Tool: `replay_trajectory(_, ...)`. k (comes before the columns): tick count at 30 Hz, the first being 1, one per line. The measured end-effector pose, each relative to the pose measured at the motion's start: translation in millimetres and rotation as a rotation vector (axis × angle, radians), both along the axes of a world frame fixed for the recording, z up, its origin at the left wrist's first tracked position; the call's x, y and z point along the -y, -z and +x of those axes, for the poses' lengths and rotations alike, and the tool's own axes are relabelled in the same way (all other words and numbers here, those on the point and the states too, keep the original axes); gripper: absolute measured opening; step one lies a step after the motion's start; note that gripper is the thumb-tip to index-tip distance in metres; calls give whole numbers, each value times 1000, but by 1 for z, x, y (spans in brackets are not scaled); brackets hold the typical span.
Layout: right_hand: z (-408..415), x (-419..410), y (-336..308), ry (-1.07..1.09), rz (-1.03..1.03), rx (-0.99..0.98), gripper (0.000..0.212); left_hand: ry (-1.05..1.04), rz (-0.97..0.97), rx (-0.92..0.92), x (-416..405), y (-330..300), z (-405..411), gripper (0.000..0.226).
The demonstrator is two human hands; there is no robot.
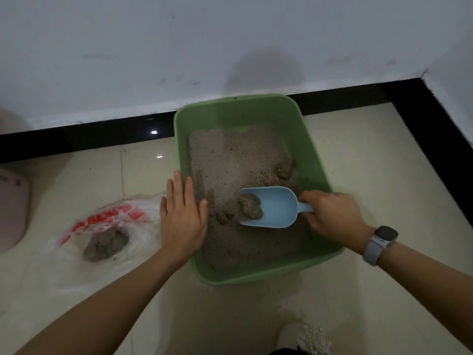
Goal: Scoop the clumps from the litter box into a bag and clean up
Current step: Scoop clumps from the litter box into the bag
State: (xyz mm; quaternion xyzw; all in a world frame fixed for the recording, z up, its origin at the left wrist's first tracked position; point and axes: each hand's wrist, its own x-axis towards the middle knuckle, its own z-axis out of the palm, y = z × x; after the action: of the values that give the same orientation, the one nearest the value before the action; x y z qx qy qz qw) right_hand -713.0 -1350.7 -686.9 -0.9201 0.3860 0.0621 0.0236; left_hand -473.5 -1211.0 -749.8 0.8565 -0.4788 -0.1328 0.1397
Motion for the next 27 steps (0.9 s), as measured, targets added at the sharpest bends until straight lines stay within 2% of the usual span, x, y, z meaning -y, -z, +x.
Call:
replay_trajectory(3,-4,1,0,-103,-91,65,22,-10,-8,-5,0,1,1,75)
replay_trajectory(6,2,1,-2,-147,-127,137,9,-17,-31,-30,0,2,0,73)
replay_trajectory(10,18,-5,-3,-198,-96,187,27,-71,-124,-138,-2,0,-1,65)
replay_trajectory(13,37,-11,-1,-327,-52,213,12,-161,-195,-206,-4,-2,-2,62)
replay_trajectory(17,61,-12,-1,-396,-48,251,26,-226,-248,-222,-6,0,-2,62)
replay_trajectory(22,75,-12,-10,-532,-140,165,32,-253,-303,-283,-8,4,0,60)
replay_trajectory(27,75,-9,-16,-479,-149,205,32,-282,-315,-316,-16,5,4,55)
